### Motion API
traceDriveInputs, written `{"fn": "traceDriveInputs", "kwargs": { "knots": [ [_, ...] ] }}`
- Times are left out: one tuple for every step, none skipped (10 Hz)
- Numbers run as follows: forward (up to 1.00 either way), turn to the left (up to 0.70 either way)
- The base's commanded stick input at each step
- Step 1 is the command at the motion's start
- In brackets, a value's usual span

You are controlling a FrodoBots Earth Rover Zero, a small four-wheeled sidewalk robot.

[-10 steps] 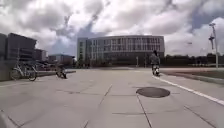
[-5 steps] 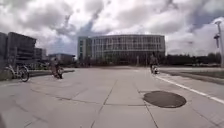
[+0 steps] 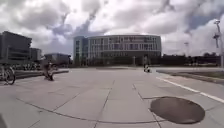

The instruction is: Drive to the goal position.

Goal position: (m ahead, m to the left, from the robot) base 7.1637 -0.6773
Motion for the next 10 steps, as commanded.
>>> {"fn": "traceDriveInputs", "kwargs": {
  "knots": [
    [1.0, -0.3],
    [1.0, -0.15],
    [1.0, 0.0],
    [1.0, -0.05],
    [1.0, -0.12],
    [1.0, -0.18],
    [1.0, 0.0],
    [1.0, -0.04],
    [1.0, -0.28],
    [1.0, -0.04]
  ]
}}
